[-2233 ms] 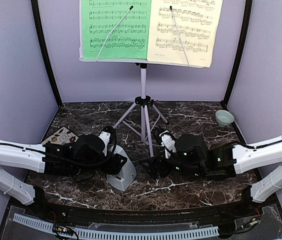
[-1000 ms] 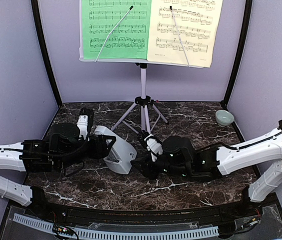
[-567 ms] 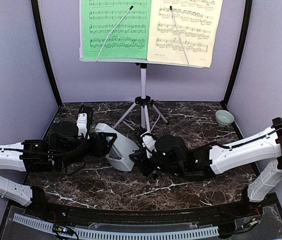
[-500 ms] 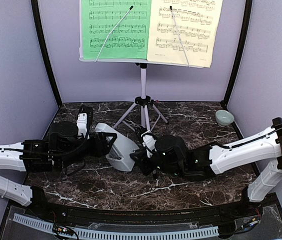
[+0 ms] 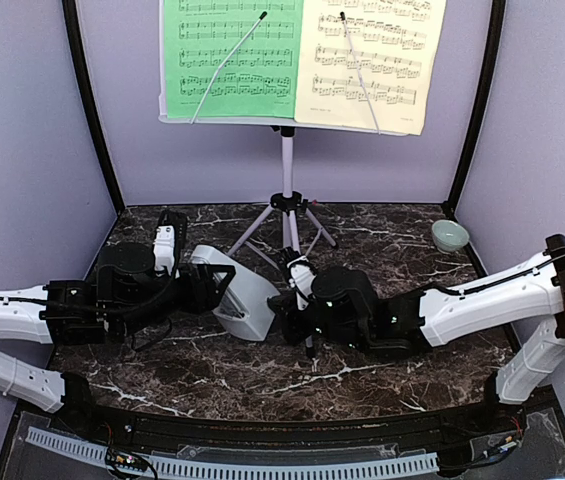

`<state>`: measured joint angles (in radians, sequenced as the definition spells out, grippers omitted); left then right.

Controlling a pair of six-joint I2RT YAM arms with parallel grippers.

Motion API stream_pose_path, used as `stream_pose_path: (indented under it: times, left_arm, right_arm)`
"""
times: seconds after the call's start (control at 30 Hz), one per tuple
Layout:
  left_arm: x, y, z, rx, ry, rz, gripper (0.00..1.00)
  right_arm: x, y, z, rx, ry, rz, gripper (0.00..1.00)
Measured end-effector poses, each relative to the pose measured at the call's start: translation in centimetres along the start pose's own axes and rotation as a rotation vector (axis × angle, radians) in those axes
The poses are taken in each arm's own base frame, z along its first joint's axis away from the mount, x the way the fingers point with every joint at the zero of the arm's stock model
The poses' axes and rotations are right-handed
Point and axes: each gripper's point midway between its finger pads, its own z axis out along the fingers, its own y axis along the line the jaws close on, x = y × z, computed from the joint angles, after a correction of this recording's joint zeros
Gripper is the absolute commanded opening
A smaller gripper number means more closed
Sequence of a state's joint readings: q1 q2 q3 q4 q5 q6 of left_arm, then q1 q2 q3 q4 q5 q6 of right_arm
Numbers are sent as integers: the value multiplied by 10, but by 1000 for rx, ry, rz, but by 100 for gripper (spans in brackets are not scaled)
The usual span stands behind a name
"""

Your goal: Set up the instrument practice props

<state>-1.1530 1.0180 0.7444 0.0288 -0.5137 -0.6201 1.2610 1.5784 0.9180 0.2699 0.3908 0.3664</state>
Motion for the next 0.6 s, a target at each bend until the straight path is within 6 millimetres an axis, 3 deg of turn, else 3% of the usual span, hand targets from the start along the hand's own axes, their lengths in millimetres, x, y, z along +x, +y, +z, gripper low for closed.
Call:
stream_pose_path:
  times: [0.6]
  left_arm:
    - [-13,-7,2,30,-60,84,6]
  right_arm:
    - [-18,-10,2,-115,-6,212,0]
